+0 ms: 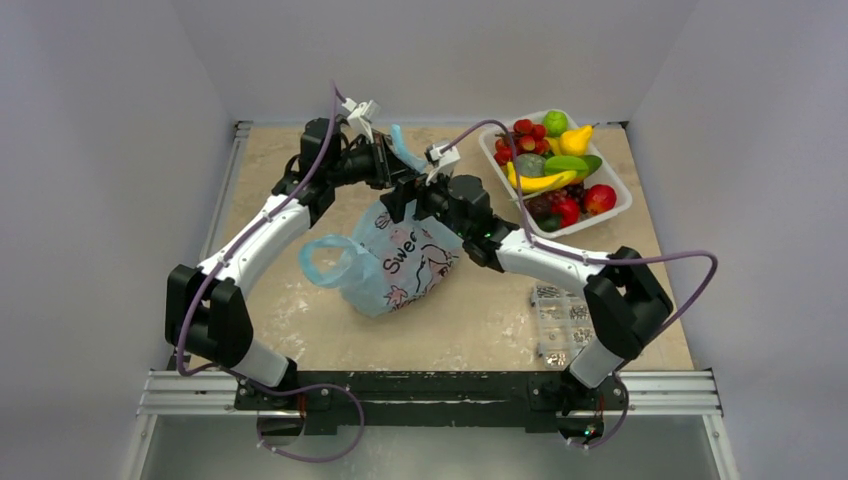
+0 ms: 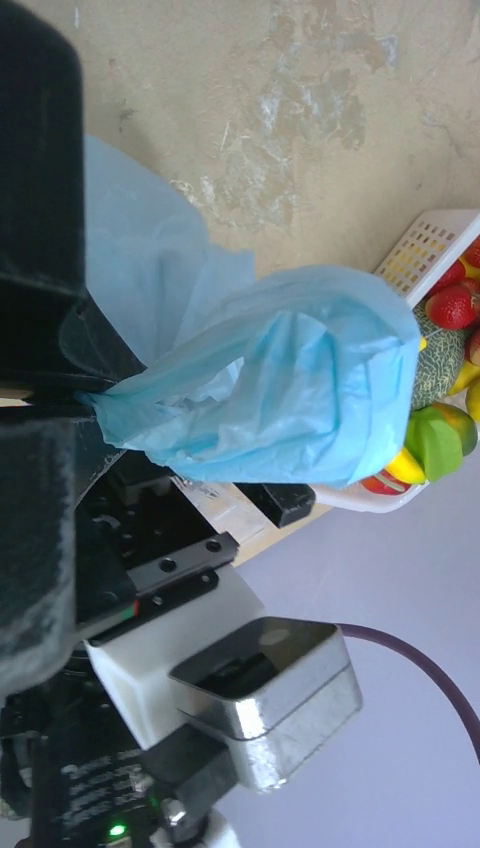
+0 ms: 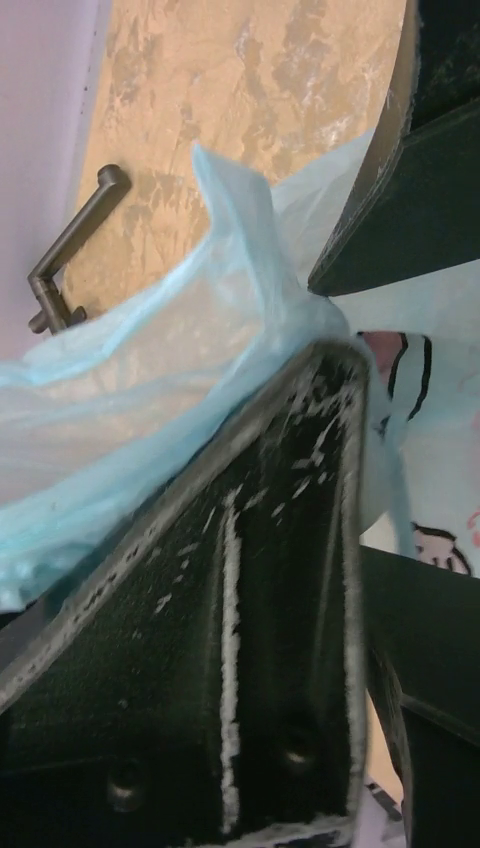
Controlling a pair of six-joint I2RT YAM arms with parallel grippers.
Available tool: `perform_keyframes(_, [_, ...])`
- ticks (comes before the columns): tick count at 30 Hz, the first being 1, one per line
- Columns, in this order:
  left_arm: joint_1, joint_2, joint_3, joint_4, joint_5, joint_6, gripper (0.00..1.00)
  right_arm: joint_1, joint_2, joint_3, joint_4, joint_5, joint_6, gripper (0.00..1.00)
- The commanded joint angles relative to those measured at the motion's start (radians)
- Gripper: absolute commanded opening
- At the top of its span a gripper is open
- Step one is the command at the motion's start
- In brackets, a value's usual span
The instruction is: Place the fake fruits into the plastic bag and tie a complex knot
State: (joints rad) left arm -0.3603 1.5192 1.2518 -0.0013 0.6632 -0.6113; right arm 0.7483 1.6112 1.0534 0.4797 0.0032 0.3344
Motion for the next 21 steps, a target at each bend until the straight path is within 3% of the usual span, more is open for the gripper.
perform_keyframes(1, [-0.008,-0.031,0.011,0.055,-0.007,-0.041,0.00,0.041,0.032,0.079,0.048,0.183,-0.047,0.88])
perform_keyframes(4, [-0.009,-0.030,0.015,0.051,-0.013,-0.046,0.00,0.041,0.056,0.066,0.071,0.156,-0.064,0.61])
perform_keyframes(7, [-0.006,-0.028,0.024,0.039,-0.008,-0.036,0.00,0.042,0.060,0.035,0.087,0.104,-0.082,0.22])
perform_keyframes(9, [0.001,-0.028,0.052,-0.013,0.014,0.023,0.00,0.042,0.048,-0.006,0.090,0.083,-0.103,0.08])
perform_keyframes(11, [0.014,-0.031,0.076,-0.064,0.030,0.085,0.00,0.042,0.028,-0.050,0.082,0.041,-0.126,0.00])
perform_keyframes(17, [0.037,-0.004,0.170,-0.151,0.222,0.243,0.00,0.042,-0.053,-0.153,0.046,-0.038,-0.193,0.00])
perform_keyframes(18, [0.037,0.002,0.183,-0.158,0.277,0.264,0.00,0.040,-0.069,-0.156,0.044,-0.100,-0.186,0.10])
perform_keyframes(20, [0.037,0.022,0.223,-0.217,0.374,0.329,0.00,0.036,-0.107,-0.132,-0.015,-0.167,-0.211,0.44])
perform_keyframes(21, [0.037,0.040,0.253,-0.261,0.425,0.370,0.00,0.028,-0.127,-0.124,-0.040,-0.204,-0.223,0.57])
